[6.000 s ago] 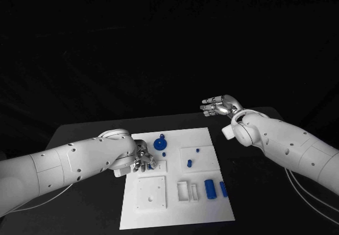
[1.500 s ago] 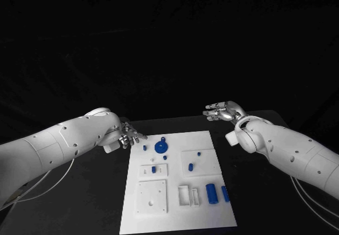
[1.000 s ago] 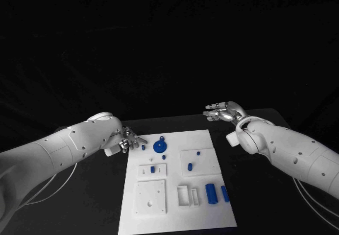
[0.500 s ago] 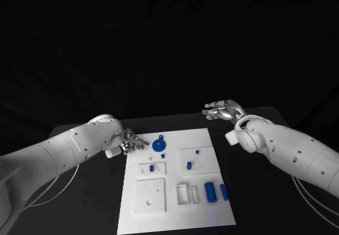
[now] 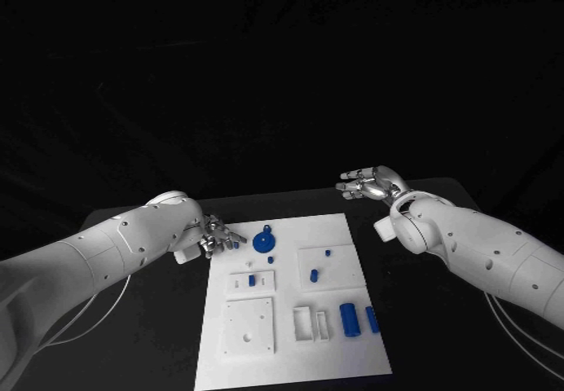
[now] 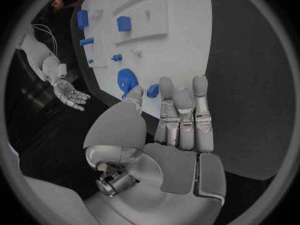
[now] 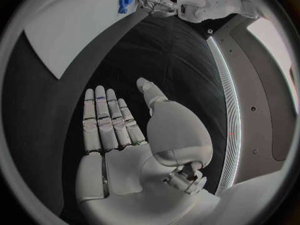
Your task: Assemble the parts on the task board
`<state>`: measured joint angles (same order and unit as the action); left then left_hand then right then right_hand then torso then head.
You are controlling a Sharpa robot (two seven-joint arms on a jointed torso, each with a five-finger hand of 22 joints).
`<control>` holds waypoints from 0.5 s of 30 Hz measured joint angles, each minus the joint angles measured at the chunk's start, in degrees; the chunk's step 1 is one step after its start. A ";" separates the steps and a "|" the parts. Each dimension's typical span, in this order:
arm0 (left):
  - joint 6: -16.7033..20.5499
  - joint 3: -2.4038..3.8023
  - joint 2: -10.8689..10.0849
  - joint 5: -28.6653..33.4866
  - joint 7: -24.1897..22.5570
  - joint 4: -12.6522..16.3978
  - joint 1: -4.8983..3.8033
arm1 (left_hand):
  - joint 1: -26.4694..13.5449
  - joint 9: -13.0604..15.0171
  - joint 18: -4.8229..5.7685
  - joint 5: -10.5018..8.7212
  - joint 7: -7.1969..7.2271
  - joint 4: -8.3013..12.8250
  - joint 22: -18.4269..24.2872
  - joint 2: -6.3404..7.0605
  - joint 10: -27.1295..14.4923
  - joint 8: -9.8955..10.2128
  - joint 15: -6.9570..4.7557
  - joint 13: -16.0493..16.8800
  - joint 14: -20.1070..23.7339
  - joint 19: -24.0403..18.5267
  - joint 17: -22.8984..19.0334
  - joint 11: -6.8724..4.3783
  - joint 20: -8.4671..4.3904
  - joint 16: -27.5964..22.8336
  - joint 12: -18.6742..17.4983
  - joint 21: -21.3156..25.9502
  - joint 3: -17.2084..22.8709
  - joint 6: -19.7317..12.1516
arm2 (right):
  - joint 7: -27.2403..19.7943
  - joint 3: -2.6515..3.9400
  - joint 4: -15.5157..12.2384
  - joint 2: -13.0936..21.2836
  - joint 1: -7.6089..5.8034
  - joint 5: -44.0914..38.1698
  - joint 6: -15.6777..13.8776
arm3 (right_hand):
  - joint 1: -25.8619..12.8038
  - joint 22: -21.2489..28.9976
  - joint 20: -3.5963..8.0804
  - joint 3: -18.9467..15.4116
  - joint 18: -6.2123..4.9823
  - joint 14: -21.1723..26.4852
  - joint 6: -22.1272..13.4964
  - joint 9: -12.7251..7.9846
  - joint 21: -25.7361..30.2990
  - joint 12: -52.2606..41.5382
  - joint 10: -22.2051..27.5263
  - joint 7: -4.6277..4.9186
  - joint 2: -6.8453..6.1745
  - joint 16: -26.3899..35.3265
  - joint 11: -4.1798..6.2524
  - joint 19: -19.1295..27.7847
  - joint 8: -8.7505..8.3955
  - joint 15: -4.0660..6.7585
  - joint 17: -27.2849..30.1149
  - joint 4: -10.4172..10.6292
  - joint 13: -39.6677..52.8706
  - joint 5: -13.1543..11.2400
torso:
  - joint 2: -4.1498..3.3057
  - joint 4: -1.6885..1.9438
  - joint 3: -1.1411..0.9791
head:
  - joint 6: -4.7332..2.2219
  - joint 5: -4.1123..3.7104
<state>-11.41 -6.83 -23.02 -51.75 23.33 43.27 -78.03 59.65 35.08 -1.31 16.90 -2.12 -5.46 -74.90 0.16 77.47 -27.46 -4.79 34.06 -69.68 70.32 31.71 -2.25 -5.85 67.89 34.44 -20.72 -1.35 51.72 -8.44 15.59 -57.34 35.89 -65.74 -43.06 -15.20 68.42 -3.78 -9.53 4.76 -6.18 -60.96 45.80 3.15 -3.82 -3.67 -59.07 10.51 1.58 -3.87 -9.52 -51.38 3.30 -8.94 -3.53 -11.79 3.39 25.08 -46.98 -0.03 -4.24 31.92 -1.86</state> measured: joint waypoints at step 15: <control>0.00 -0.02 -0.26 0.29 -0.20 0.08 0.09 | 1.47 4.39 0.00 9.58 0.69 2.06 -0.04 -2.07 -0.41 -2.55 -0.20 -0.04 0.20 -0.20 -0.03 -0.41 -0.20 0.23 0.00 0.00 0.19 -0.70 | 0.01 0.00 0.79 -0.39 0.00 0.00 0.02 | 0.00 0.05 0.00 0.24 0.00 0.00 0.00 0.00 0.00 0.00 0.00 0.00 0.00 0.00 0.00 0.00 0.00 0.00 0.01 -0.24 0.00 0.00 | -0.08 0.03 -0.01 | 0.12 -0.03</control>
<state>-11.40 -6.85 -23.28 -51.46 23.12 43.36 -77.95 61.12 39.47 -1.30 26.48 -1.43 -3.40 -74.94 -1.91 77.06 -30.02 -4.99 34.02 -69.48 70.12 31.68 -2.66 -6.05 68.12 34.44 -20.72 -1.16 51.02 -8.43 15.59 -56.55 35.50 -65.73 -43.06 -15.17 68.42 -3.73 -9.53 5.00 -6.18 -60.97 45.80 3.15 -3.82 -3.67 -59.07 10.51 1.58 -3.87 -9.52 -51.38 3.30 -8.94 -3.52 -12.03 3.39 25.08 -47.06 0.01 -4.25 32.04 -1.90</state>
